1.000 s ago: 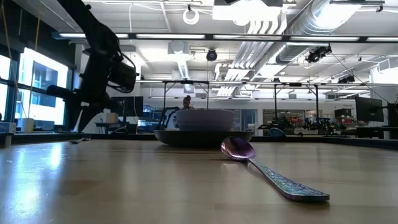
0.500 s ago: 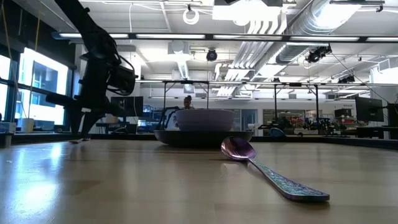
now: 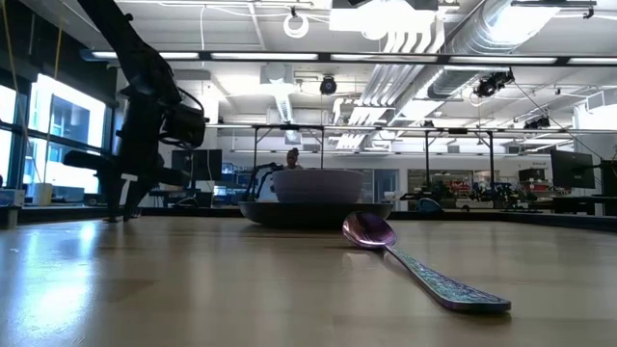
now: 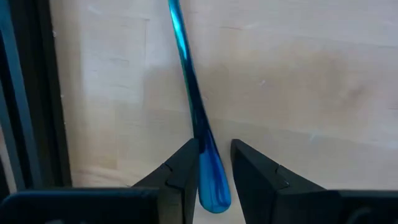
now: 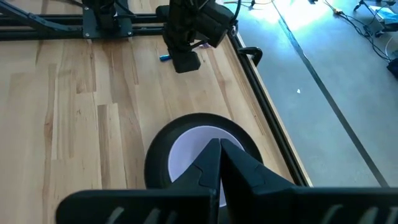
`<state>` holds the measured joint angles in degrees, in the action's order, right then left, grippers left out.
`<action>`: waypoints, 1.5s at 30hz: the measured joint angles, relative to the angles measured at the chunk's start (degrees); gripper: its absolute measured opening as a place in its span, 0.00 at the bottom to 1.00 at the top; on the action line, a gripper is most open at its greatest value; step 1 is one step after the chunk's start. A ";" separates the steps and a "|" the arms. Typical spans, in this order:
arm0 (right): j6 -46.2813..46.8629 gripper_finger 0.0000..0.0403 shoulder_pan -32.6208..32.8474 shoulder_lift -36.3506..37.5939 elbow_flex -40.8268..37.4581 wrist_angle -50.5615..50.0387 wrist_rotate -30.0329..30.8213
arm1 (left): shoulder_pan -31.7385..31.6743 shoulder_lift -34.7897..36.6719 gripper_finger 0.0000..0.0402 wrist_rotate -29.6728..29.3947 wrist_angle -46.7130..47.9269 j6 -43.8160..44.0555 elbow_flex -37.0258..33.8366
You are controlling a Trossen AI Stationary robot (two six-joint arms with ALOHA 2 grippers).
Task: Set table place
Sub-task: Move the dark purple fork to the middle left of the table
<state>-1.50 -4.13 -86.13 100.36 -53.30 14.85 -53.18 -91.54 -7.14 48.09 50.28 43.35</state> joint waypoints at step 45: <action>-0.46 0.00 -0.02 0.00 0.00 -0.03 0.01 | -3.11 4.60 0.18 -1.49 -5.95 -1.04 -5.14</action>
<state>-1.96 -4.14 -86.13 100.36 -53.33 14.87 -56.29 -86.94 -8.62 42.14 49.24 38.22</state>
